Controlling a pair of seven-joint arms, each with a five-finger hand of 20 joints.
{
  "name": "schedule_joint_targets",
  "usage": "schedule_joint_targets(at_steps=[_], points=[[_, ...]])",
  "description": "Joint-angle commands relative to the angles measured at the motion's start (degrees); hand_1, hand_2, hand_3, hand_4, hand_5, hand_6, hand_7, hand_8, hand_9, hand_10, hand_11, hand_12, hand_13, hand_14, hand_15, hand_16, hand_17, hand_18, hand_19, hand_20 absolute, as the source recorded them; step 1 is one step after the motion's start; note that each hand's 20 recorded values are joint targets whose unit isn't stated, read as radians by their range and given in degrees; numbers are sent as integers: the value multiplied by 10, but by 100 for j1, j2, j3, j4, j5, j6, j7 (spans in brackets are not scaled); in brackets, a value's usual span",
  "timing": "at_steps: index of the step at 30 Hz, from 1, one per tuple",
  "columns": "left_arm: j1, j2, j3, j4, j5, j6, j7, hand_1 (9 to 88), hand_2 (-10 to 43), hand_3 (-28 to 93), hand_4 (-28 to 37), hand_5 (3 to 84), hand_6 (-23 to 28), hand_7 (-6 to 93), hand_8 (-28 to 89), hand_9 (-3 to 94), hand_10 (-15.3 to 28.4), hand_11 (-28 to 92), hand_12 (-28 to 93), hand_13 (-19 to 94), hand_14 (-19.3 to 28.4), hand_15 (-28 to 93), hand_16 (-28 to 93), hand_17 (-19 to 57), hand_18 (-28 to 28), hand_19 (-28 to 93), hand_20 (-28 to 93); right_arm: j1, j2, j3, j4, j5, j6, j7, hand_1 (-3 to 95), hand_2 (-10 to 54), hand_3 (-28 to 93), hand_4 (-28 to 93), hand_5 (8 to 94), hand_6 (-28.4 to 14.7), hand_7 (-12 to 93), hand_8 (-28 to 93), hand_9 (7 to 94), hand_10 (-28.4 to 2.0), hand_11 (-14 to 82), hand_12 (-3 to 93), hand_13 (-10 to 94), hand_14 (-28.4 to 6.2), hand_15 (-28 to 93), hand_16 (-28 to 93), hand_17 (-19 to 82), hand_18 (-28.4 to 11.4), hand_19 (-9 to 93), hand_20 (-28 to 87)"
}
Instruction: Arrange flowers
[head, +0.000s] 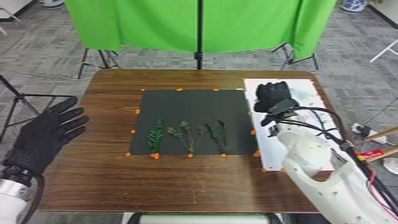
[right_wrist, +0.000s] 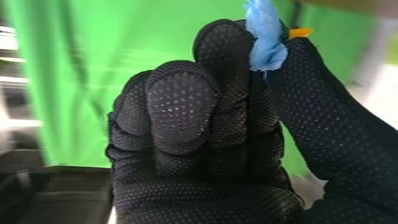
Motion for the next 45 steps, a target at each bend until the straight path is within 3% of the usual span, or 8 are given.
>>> schedule_joint_targets(at_steps=[1,7,10,12,15,31,41,45], points=[[53,-26,-30,25,-31,98,-81,238,-19,700,-283,266,20,208,-118,228,107,229,156,168,133,341,-15,-117,189,408,75,1239,-1075,-929,180,-41,-57,-816,453,-95,856,-283,743,24,480,-82,888,-27,242,478,790,-28,643,284,318,-176,821,399],[196,-150,31,76,-252,207,69,239,-19,699,-283,265,20,209,-119,226,106,228,156,167,133,342,-14,-117,189,408,74,1584,-1782,-1478,546,-297,-293,-1431,453,-95,853,-283,742,26,480,-78,886,-28,244,481,789,-29,646,286,316,-177,820,401],[227,-191,44,70,-222,242,46,239,-19,700,-283,265,20,209,-119,227,106,230,157,167,133,341,-14,-117,189,408,74,1621,-1960,-1723,622,-417,-341,-1600,451,-95,852,-283,740,28,481,-79,886,-29,245,480,789,-30,646,287,315,-176,818,401],[286,-131,123,63,-236,429,247,239,-19,698,-283,266,20,209,-118,227,106,230,156,167,133,341,-14,-117,189,408,74,1613,-2069,-1844,692,-491,-381,-1728,451,-95,851,-283,739,29,482,-80,885,-29,246,479,788,-30,646,287,314,-176,818,401],[331,-102,142,21,-243,517,341,240,-19,699,-283,268,21,210,-118,225,105,230,155,167,133,341,-14,-116,190,409,75,1524,-2197,-1978,733,-619,-499,-1837,450,-95,848,-283,739,30,483,-81,885,-30,247,478,788,-29,647,287,313,-175,817,402],[19,194,341,164,-186,333,75,239,-18,701,-283,267,21,212,-118,211,102,227,159,160,128,339,-12,-115,189,409,74,1598,-2901,-2583,1702,-1303,-56,-1668,457,-95,830,-283,740,33,478,-94,884,-28,245,464,783,-27,650,289,311,-174,813,404],[-181,230,439,242,-162,244,-123,240,-17,699,-283,265,21,213,-120,211,100,228,160,158,127,338,-11,-116,189,408,75,1563,-3176,-2535,2209,-1640,351,-1471,460,-95,820,-283,732,35,474,-90,885,-23,221,469,774,-25,655,294,309,-172,812,406],[-196,223,442,234,-154,231,-122,240,-17,700,-283,265,21,214,-120,210,101,228,159,158,127,338,-11,-116,188,408,75,1584,-3154,-2527,2300,-1763,360,-1526,467,-95,809,-283,720,35,478,-92,877,-24,211,477,764,-24,656,297,304,-173,810,408]])
